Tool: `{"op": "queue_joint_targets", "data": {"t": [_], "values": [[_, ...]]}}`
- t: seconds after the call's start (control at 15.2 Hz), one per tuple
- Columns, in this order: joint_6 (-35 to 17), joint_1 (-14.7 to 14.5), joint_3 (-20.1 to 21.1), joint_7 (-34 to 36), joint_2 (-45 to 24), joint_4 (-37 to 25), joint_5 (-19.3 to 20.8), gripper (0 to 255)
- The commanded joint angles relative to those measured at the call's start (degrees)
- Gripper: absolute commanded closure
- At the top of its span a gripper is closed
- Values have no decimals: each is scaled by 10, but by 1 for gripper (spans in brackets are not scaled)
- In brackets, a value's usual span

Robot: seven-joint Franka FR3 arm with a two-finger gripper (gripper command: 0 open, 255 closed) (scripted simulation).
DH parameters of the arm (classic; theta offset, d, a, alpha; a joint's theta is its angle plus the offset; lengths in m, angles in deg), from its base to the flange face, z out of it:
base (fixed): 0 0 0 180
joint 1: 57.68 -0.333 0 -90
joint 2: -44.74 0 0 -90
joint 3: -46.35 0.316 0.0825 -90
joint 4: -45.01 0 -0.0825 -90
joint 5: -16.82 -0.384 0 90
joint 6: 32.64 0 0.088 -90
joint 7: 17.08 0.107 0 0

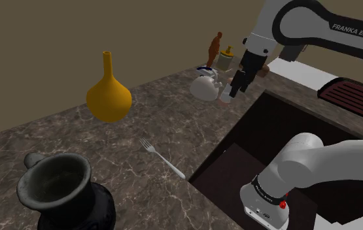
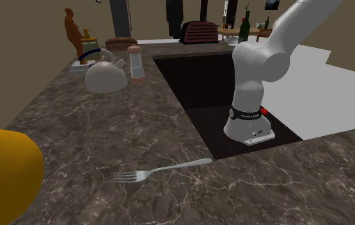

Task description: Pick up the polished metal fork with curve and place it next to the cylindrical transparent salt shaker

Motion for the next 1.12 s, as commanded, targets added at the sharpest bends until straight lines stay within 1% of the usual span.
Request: {"op": "queue_joint_targets", "data": {"t": [0.0, 0.26, 0.53, 0.79, 1.06], "values": [[0, 0, 0, 0, 0, 0, 0, 0], [-59, -15, 46, 52, -10, 38, -30, 0], [-121, -30, 93, 103, -36, 63, -58, 0], [-187, -43, 142, 154, -78, 75, -81, 0], [-255, -50, 193, 208, -135, 73, -94, 0]]}}
